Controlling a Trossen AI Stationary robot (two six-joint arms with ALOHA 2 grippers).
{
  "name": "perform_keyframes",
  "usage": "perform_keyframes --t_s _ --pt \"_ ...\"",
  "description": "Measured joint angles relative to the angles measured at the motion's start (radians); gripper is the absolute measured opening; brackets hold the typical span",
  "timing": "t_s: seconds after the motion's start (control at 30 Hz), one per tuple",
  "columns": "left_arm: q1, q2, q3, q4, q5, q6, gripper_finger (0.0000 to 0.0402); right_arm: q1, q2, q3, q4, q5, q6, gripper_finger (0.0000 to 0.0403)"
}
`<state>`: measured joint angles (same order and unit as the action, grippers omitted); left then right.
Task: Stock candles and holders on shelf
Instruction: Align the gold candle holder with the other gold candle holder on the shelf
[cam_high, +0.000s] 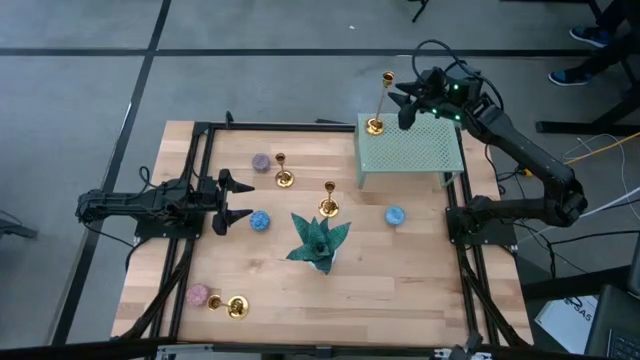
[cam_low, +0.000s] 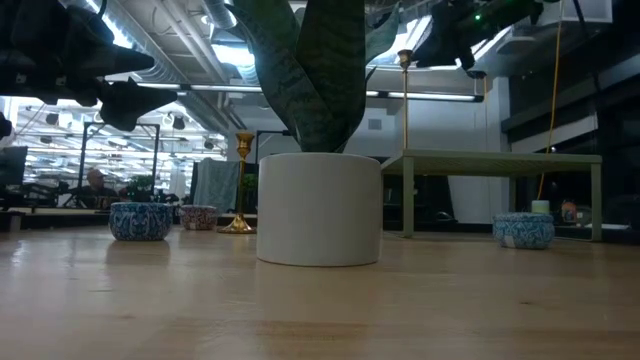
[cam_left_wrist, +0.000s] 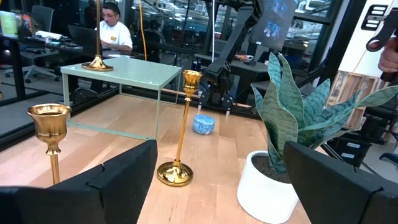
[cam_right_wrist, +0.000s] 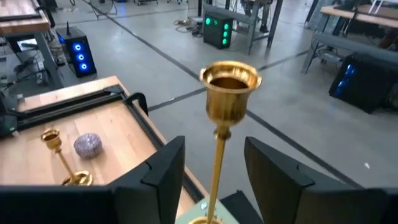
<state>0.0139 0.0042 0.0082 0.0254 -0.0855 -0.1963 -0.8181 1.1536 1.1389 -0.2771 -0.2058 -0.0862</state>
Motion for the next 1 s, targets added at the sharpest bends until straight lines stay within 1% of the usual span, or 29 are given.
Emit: perform_keyframes --t_s 0.3,0.53,0.73,1.0 --pt "0.001 0.000 0.000 0.000 0.000 0.000 0.0345 0.012 -0.048 0.000 -0.142 -0.007 0.027 0.0171" --pt "0.001 0.000 0.000 0.000 0.000 0.000 0.0345 0.061 -0.088 0.000 -0.188 -0.089 0.024 0.0171" --pt "0.000 0.000 0.000 0.000 0.000 0.000 0.0345 0.119 -0.090 0.000 -0.194 -0.178 -0.064 0.0171" --pt "0.000 0.000 0.000 0.000 0.000 0.000 0.0345 0.193 -0.085 0.000 -0.202 -0.181 -0.184 0.0171"
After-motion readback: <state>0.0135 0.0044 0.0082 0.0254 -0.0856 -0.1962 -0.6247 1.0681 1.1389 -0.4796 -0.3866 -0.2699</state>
